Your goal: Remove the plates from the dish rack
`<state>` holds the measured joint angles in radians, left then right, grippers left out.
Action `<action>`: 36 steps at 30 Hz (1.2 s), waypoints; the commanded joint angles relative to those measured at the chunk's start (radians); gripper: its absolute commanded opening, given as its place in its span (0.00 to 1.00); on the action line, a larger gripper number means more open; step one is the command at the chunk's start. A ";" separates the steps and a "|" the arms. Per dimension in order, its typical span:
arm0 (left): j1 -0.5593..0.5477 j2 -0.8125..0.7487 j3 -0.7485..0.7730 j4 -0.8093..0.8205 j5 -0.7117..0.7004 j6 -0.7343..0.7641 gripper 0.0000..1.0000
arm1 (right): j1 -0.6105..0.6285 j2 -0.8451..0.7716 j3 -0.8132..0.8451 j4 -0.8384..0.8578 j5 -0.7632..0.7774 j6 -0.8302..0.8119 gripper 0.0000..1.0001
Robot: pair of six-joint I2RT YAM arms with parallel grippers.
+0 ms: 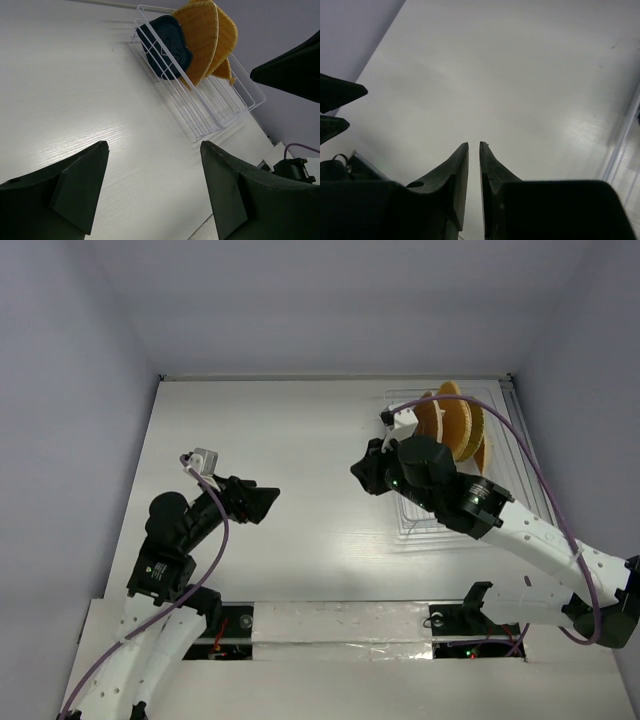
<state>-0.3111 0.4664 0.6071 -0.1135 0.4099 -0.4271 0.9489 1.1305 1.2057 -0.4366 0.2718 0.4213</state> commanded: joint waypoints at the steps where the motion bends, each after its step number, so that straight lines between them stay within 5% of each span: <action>1: 0.007 -0.009 0.011 0.023 -0.005 0.016 0.71 | 0.004 -0.020 0.066 -0.004 0.108 -0.022 0.22; 3: 0.007 -0.015 0.010 0.023 -0.008 0.014 0.71 | 0.004 -0.009 0.081 -0.026 0.135 -0.026 0.31; 5: 0.007 -0.025 0.006 0.023 -0.010 0.011 0.69 | 0.004 0.005 0.086 -0.036 0.194 -0.032 0.55; 7: 0.007 -0.029 0.003 0.028 -0.011 0.008 0.66 | 0.004 0.021 0.092 -0.037 0.228 -0.047 0.62; 9: 0.007 -0.040 -0.001 0.035 0.007 0.008 0.50 | 0.004 0.034 0.101 -0.033 0.266 -0.056 0.45; 10: 0.007 -0.043 -0.004 0.043 0.012 0.008 0.46 | -0.008 0.040 0.100 -0.028 0.300 -0.058 0.15; 11: 0.007 -0.049 -0.006 0.043 0.012 0.008 0.36 | -0.019 0.054 0.101 -0.028 0.309 -0.059 0.01; 14: 0.007 -0.049 -0.006 0.043 0.006 0.008 0.15 | -0.085 0.098 0.124 -0.053 0.316 -0.072 0.00; 17: 0.007 -0.051 -0.003 0.032 -0.016 0.007 0.04 | -0.131 0.150 0.164 -0.083 0.380 -0.098 0.00; 21: 0.007 -0.066 -0.006 0.035 -0.013 0.007 0.07 | -0.185 0.291 0.241 -0.128 0.431 -0.130 0.01; 25: 0.007 -0.068 -0.006 0.032 -0.025 0.005 0.30 | -0.236 0.418 0.330 -0.171 0.516 -0.165 0.46; 26: 0.007 -0.068 -0.006 0.032 -0.023 0.005 0.37 | -0.246 0.445 0.348 -0.183 0.536 -0.173 0.50; 36: 0.007 -0.081 -0.007 0.034 -0.023 0.008 0.52 | -0.360 0.702 0.485 -0.195 0.583 -0.256 0.52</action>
<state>-0.3111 0.3946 0.6041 -0.1173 0.3885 -0.4252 0.6044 1.7874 1.6264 -0.6243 0.8043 0.2054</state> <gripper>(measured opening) 0.523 0.522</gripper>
